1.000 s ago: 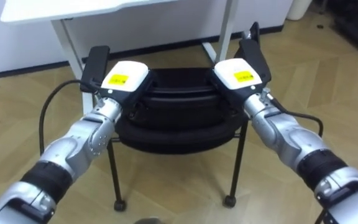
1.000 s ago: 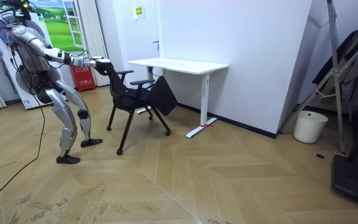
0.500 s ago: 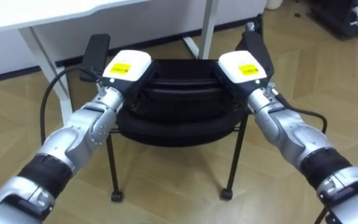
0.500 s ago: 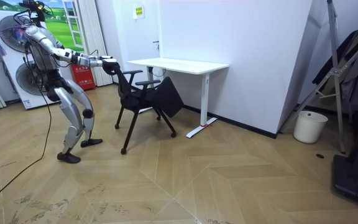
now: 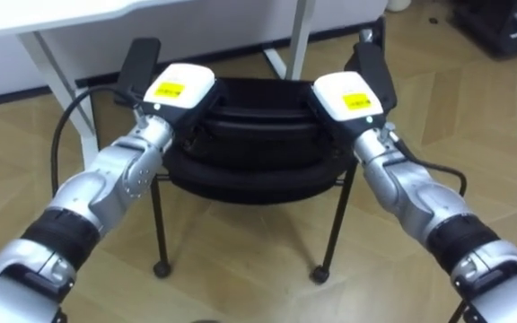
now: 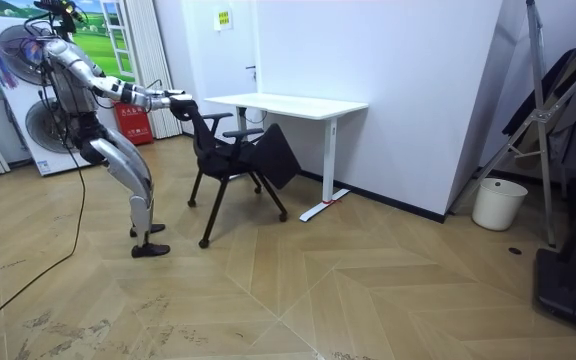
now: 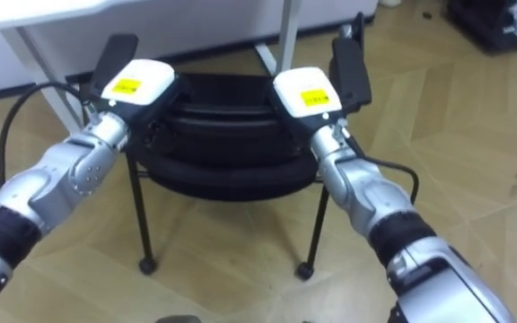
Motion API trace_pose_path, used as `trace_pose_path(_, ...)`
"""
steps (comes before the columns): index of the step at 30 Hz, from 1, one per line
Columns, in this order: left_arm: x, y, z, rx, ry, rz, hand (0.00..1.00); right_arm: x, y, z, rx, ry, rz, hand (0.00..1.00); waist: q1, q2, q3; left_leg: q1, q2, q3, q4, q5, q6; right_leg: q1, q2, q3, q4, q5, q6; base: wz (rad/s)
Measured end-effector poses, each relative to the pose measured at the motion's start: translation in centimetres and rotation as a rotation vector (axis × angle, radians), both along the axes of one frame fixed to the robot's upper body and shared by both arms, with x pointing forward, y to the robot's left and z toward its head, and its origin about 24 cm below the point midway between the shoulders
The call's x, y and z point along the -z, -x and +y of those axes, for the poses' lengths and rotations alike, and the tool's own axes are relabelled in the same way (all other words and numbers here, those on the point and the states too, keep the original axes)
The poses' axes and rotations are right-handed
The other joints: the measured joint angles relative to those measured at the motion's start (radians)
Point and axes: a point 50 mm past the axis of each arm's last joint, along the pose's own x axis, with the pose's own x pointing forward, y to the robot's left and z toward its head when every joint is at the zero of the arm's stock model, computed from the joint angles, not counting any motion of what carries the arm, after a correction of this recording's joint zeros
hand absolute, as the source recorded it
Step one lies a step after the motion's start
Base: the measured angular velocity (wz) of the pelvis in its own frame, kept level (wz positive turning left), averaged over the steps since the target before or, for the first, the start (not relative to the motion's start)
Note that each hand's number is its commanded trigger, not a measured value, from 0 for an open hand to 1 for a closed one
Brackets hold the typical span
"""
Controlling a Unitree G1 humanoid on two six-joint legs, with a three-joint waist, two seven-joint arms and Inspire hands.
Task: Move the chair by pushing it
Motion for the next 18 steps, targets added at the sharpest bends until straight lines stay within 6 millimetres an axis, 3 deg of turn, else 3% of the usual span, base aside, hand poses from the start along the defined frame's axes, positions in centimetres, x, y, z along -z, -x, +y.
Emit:
trace_pose_path(5,-0.2,-0.2,0.0,-0.014,0.017,-0.019,1.0,-0.8,-0.6,0.2,-0.002,0.019,-0.004,1.0,-0.001,-0.004,0.0025,0.014,-0.002,-0.017,-0.053,0.023,-0.042,0.003,0.005,-0.027,-0.003,-0.02,-0.034,0.13)
trace_pose_path(12,0.3,-0.3,0.0,-0.038,0.026,-0.016,1.0,-0.9,-0.8,0.4,0.003,0.029,-0.001,1.0,-0.011,-0.009,0.0072,0.036,0.014,-0.082,-0.084,0.048,-0.093,0.047,0.006,-0.12,0.005,-0.068,-0.096,0.25)
trace_pose_path(13,0.2,-0.5,-0.2,-0.036,0.029,-0.02,1.0,-1.0,-0.8,0.4,0.007,0.027,-0.004,1.0,-0.019,-0.012,0.0089,0.028,0.022,-0.082,-0.07,0.052,-0.097,0.053,0.002,-0.148,0.007,-0.084,-0.111,0.54)
trace_pose_path(14,0.0,-0.6,-0.3,-0.035,0.029,-0.025,1.0,-1.1,-0.9,0.4,0.01,0.024,-0.007,1.0,-0.035,-0.01,0.008,0.02,0.031,-0.077,-0.05,0.055,-0.101,0.057,-0.001,-0.173,0.007,-0.092,-0.114,0.72)
trace_pose_path(15,-0.3,-0.8,-0.4,-0.032,0.023,-0.033,1.0,-1.2,-1.0,0.2,0.019,0.017,-0.012,1.0,-0.049,-0.013,0.0158,-0.001,0.057,-0.047,0.006,0.053,-0.096,0.062,-0.007,-0.207,0.02,-0.108,-0.127,0.66)
trace_pose_path(16,-0.1,-0.8,-0.5,-0.035,0.025,-0.038,1.0,-1.2,-1.0,0.2,0.026,0.013,-0.006,1.0,-0.053,-0.015,0.0194,-0.013,0.085,0.001,0.1,0.039,-0.074,0.072,-0.01,-0.227,0.037,-0.131,-0.131,0.52)
trace_pose_path(18,0.0,-0.7,-0.4,-0.042,0.029,-0.042,1.0,-1.1,-1.0,0.3,0.024,0.014,0.001,1.0,-0.054,-0.015,0.0202,-0.013,0.124,0.055,0.216,0.032,-0.061,0.088,-0.011,-0.238,0.047,-0.149,-0.137,0.22)
